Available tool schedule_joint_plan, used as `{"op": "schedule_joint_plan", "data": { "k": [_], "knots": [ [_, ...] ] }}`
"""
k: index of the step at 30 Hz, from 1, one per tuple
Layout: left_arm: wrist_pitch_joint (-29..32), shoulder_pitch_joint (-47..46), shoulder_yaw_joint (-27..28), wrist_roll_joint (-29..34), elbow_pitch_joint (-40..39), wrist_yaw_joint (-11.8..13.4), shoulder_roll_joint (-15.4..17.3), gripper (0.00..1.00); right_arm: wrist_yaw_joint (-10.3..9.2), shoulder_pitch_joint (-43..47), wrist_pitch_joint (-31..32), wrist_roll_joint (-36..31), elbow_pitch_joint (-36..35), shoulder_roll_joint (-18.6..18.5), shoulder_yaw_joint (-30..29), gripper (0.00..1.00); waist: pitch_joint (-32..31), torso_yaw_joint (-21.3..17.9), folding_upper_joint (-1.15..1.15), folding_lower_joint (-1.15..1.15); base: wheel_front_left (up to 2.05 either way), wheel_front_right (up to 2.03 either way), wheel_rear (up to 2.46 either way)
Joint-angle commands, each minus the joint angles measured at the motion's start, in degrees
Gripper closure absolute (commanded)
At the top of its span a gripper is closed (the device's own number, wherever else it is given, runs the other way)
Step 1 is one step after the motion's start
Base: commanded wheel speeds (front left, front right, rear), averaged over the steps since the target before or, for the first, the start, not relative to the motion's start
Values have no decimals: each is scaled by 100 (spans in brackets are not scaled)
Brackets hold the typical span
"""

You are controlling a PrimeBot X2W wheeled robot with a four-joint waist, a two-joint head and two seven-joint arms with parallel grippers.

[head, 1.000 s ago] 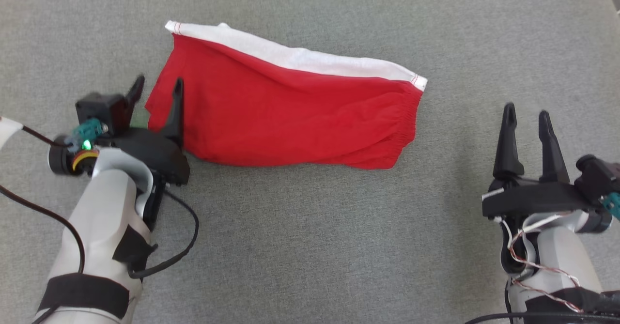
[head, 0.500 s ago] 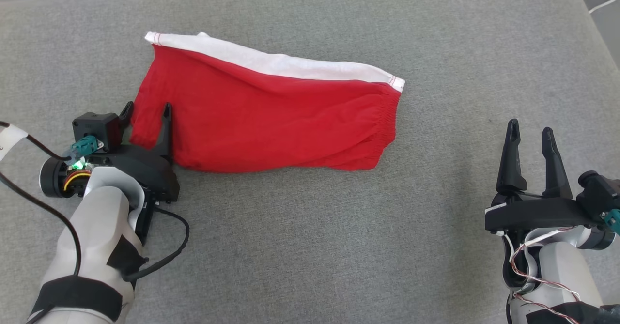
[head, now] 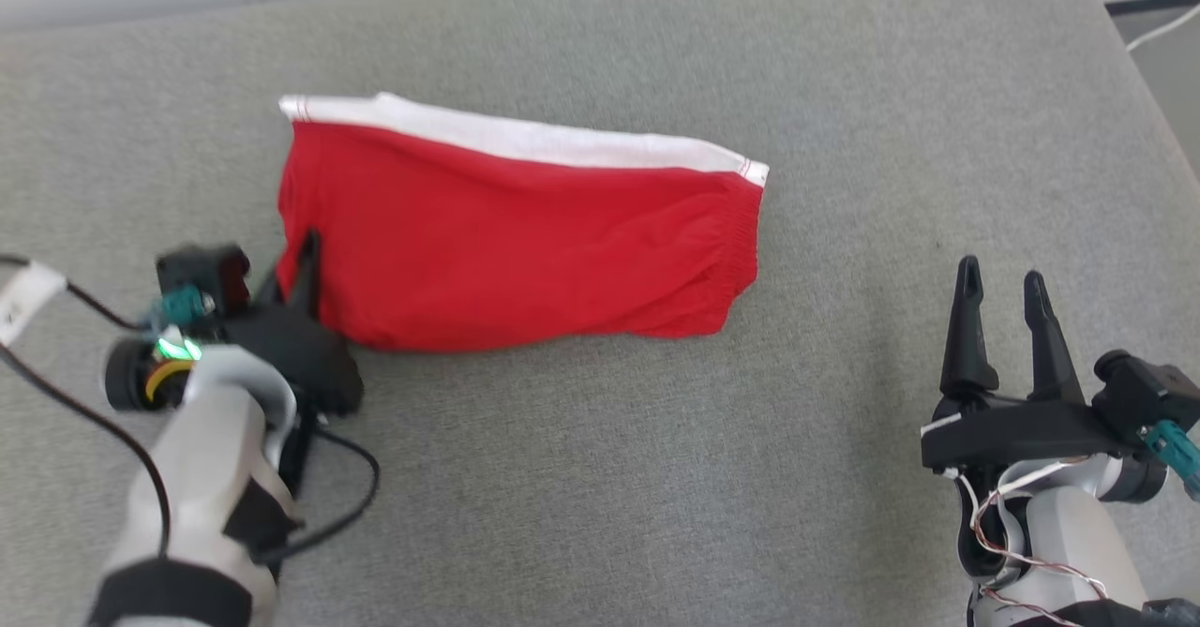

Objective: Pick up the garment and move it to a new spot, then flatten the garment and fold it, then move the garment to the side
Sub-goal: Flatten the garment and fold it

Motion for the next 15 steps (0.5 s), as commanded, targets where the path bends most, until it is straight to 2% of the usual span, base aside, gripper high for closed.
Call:
{"op": "schedule_joint_plan", "data": {
  "k": [1, 8, 15],
  "knots": [
    [4, 238, 46, -58, -46, 7, -23, 100, -2, 85, -10, 11, 7, 7, -10, 0, -182, 109, 0, 0, 0, 0, 0],
    [-1, 976, 343, -302, -610, 160, -131, 100, -2, 317, -10, 21, 186, 6, 16, 0, -704, 429, 0, 0, 0, 0, 0],
    [-2, 1610, 334, -426, -948, 238, -204, 100, -2, 557, -10, 16, 382, 7, 99, 0, -1041, 804, 0, 0, 0, 0, 0]
  ]
}}
